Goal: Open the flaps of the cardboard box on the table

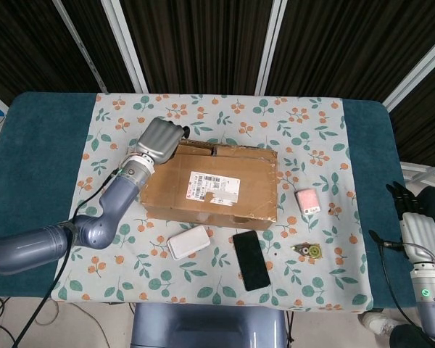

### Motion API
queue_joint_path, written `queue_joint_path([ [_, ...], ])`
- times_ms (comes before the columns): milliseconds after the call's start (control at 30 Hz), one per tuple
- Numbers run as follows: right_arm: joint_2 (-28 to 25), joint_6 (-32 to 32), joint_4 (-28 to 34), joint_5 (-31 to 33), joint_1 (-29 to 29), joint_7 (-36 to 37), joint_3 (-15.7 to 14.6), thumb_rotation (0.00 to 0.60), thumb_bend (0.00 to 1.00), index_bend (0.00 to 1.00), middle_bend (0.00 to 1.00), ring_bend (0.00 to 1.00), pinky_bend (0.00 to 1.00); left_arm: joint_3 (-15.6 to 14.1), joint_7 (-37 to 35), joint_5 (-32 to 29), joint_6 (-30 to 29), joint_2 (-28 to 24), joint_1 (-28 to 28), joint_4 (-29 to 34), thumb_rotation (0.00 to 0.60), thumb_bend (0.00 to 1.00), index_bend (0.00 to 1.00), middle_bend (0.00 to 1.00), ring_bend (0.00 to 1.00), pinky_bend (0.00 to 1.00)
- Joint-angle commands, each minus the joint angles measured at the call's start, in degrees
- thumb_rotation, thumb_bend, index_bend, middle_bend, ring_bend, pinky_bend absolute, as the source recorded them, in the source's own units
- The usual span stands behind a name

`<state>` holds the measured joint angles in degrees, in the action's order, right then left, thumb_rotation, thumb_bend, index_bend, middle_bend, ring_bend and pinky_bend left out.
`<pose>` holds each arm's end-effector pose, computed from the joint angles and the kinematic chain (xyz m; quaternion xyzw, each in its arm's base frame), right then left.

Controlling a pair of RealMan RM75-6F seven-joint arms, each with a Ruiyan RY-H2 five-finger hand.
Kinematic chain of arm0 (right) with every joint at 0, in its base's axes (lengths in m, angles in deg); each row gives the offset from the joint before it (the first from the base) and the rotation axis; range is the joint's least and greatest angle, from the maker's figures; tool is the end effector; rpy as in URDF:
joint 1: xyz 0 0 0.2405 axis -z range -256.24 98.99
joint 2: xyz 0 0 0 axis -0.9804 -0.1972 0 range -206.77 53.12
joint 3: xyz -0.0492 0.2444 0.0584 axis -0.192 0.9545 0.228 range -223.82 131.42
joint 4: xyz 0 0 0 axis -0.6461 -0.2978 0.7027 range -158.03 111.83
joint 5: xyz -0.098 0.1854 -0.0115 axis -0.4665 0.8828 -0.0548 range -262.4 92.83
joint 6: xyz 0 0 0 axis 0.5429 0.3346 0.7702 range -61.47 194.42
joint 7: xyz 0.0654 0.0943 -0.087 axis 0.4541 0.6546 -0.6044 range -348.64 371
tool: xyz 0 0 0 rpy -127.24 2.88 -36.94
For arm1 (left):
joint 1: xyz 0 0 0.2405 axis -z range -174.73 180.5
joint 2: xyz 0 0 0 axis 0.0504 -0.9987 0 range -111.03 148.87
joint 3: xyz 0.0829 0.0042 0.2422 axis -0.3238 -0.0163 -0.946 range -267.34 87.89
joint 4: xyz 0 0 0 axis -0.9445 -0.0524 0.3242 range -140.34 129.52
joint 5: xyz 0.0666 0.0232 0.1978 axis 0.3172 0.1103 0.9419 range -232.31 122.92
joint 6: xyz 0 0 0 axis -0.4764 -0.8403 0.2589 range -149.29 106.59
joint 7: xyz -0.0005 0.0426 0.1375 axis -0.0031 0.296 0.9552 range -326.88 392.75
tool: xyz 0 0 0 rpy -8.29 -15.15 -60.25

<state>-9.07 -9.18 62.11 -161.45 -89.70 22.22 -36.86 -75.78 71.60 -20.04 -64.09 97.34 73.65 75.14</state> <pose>-0.3276 -0.2407 0.1565 0.5324 -0.4516 0.4283 0.5737 -0.0245 0.4518 0.0477 -0.7900 -0.2527 -0.3055 0.4677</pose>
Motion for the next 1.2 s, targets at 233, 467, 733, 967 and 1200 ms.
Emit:
queue_joint_path([
  [233,-0.02,0.02,0.0,-0.01,-0.01,0.07,0.02,0.6,0.28,0.0,0.0,0.02,0.22,-1.86,-0.45,-1.12,-0.12,1.16,1.02,-0.34,0.6,0.86,0.35,0.45,0.41,0.5],
  [467,0.04,0.07,-0.03,0.06,-0.03,0.0,0.04,0.6,0.28,0.0,0.0,0.02,0.22,-3.2,-0.87,-1.69,0.06,1.62,1.47,-0.55,0.6,0.86,0.35,0.45,0.41,0.5],
  [733,0.05,0.07,-0.01,0.04,-0.04,-0.04,0.04,0.6,0.28,0.0,0.0,0.02,0.22,-3.89,-1.98,-1.88,0.23,1.53,1.77,0.06,0.6,0.87,0.37,0.49,0.44,0.52],
  [967,0.08,0.05,-0.02,-0.04,-0.05,-0.12,0.0,0.6,0.3,0.0,0.0,0.02,0.22,-4.24,-3.0,-1.37,-0.16,0.83,1.66,1.27,0.6,0.88,0.4,0.52,0.47,0.54],
  [1200,0.15,0.01,0.04,-0.18,-0.07,-0.26,-0.06,0.6,0.31,0.0,0.0,0.02,0.22,-3.19,-5.44,-0.13,-0.67,-1.26,1.33,3.93,0.6,0.88,0.4,0.52,0.48,0.54],
])
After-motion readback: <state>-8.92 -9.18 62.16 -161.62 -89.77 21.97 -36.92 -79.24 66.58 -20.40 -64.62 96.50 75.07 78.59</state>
